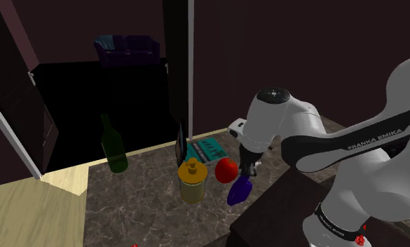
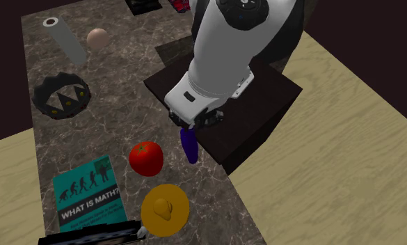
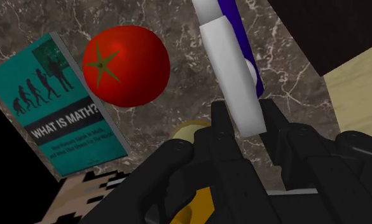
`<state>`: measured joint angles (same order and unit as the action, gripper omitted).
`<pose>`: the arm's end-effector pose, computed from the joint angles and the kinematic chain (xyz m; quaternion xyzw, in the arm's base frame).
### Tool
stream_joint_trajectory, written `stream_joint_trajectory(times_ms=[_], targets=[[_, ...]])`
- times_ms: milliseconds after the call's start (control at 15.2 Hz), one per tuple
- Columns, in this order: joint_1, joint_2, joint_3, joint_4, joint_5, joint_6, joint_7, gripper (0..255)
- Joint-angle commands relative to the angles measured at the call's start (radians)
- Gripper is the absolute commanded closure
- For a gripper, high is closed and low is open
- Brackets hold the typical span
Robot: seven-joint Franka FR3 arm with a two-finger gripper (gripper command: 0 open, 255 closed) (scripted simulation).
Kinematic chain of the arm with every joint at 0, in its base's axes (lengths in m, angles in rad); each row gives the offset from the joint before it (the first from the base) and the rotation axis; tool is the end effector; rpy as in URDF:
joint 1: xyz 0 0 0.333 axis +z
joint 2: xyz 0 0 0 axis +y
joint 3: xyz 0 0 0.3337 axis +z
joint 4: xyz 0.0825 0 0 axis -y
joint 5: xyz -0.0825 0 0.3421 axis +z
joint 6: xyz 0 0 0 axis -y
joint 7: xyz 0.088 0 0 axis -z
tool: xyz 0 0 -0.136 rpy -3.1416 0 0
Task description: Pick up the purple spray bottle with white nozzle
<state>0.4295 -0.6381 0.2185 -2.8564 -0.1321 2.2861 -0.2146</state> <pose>0.2367 0.1638 0.3773 0.8923 0.4357 0.0473 0.1083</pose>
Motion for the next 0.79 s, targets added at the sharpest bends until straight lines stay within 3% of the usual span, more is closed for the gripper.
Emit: stream_joint_trajectory(times_ms=[0, 726], targets=[[0.006, -0.023, -0.005, 0.015, 0.006, -0.038, -0.009, 255], [0.016, -0.089, -0.023, 0.102, 0.018, -0.189, -0.043, 255]])
